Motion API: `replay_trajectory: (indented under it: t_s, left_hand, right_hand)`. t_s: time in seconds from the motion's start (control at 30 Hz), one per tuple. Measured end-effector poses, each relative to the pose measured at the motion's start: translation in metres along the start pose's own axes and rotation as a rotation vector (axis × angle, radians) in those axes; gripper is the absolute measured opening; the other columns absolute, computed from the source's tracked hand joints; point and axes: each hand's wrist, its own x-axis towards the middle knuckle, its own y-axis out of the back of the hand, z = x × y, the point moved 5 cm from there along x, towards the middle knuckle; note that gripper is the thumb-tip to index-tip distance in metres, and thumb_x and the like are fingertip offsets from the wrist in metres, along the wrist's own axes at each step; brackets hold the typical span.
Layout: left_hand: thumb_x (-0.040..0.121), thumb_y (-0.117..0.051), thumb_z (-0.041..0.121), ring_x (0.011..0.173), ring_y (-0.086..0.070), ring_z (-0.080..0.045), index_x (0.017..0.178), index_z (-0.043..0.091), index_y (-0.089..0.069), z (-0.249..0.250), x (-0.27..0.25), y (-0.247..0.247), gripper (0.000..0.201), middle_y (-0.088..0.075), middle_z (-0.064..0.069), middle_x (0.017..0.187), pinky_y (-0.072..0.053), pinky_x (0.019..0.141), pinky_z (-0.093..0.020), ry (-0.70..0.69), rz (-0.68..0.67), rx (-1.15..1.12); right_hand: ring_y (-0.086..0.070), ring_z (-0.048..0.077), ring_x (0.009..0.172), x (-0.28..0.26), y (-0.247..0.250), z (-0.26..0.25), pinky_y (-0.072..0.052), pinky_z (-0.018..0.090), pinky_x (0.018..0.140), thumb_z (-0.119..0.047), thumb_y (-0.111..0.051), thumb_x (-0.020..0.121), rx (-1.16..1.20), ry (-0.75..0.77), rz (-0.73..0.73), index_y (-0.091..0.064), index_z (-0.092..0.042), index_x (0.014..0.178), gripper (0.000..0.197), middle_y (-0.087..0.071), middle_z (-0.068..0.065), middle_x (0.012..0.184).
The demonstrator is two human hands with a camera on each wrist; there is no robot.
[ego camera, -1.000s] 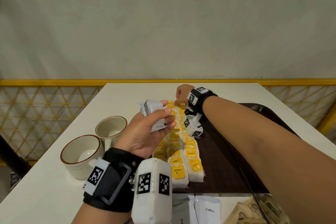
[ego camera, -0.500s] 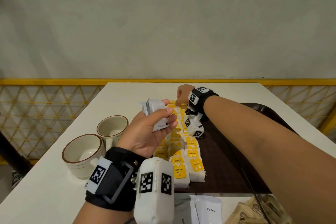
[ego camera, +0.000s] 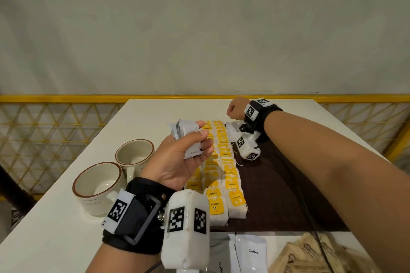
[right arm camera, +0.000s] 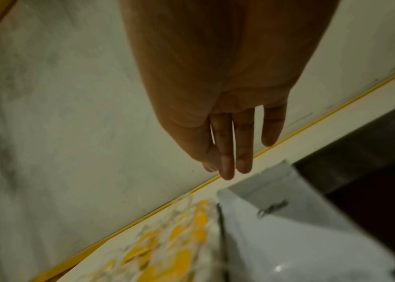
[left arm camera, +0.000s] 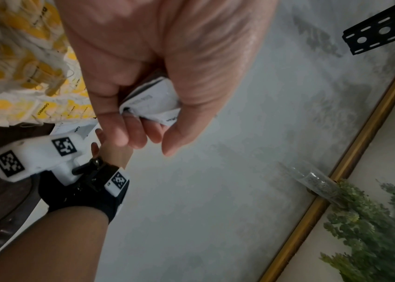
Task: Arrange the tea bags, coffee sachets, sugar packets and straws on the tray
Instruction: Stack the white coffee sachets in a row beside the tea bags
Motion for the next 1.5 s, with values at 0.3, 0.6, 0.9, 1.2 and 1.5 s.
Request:
replay_trajectory:
  t_s: [0.3, 0.6, 0.9, 1.2, 1.5]
  left_hand:
    - [0.069, -0.065, 0.005, 0.063, -0.061, -0.016, 0.109, 0.006, -0.059, -0.002, 0.001, 0.000, 0.041, -0.061, -0.006, 0.069, -0.056, 0.061, -0.025, 0.000, -0.023, 0.005]
    - [0.068, -0.065, 0.006, 0.063, -0.060, -0.016, 0.113, 0.006, -0.057, -0.004, 0.002, -0.001, 0.045, -0.060, -0.006, 0.071, -0.056, 0.060, -0.025, -0.006, -0.024, 0.022]
    - [0.068, -0.066, 0.006, 0.064, -0.061, -0.016, 0.113, 0.005, -0.058, -0.007, 0.005, 0.002, 0.046, -0.061, -0.006, 0.069, -0.056, 0.060, -0.025, -0.011, -0.017, 0.034]
    - [0.073, -0.066, 0.013, 0.068, -0.065, -0.017, 0.090, 0.005, -0.066, -0.013, 0.006, 0.002, 0.019, -0.065, -0.009, 0.077, -0.057, 0.062, -0.023, 0.040, -0.048, -0.011]
    - [0.065, -0.040, 0.074, 0.063, -0.066, -0.018, 0.088, 0.003, -0.066, -0.019, 0.003, -0.003, 0.079, -0.066, -0.012, 0.075, -0.057, 0.061, -0.026, 0.246, -0.066, -0.045]
  right_hand:
    - [-0.067, 0.036, 0.074, -0.034, 0.005, 0.038, -0.055, 0.042, 0.075, -0.023, -0.077, 0.077, 0.083, -0.066, -0.156, -0.070, 0.007, 0.083, 0.032, -0.072, 0.023, 0.086]
    - [-0.050, 0.020, 0.065, -0.048, -0.017, 0.026, -0.038, 0.029, 0.066, -0.024, -0.074, 0.078, 0.065, -0.011, -0.126, -0.060, -0.011, 0.067, 0.022, -0.056, 0.007, 0.064]
    - [-0.054, 0.017, 0.057, -0.044, -0.015, 0.026, -0.047, 0.029, 0.068, -0.020, -0.076, 0.077, 0.074, -0.052, -0.083, -0.059, -0.011, 0.052, 0.031, -0.055, -0.005, 0.041]
    - [-0.055, 0.020, 0.063, -0.058, 0.002, 0.026, -0.043, 0.026, 0.060, -0.031, -0.076, 0.079, 0.078, -0.037, -0.059, -0.065, -0.005, 0.079, 0.028, -0.063, 0.009, 0.075]
    - [-0.065, 0.007, 0.088, -0.176, 0.045, -0.078, -0.050, 0.016, 0.080, -0.023, -0.072, 0.083, 0.503, 0.544, -0.085, -0.067, -0.027, 0.102, 0.019, -0.070, -0.006, 0.105]
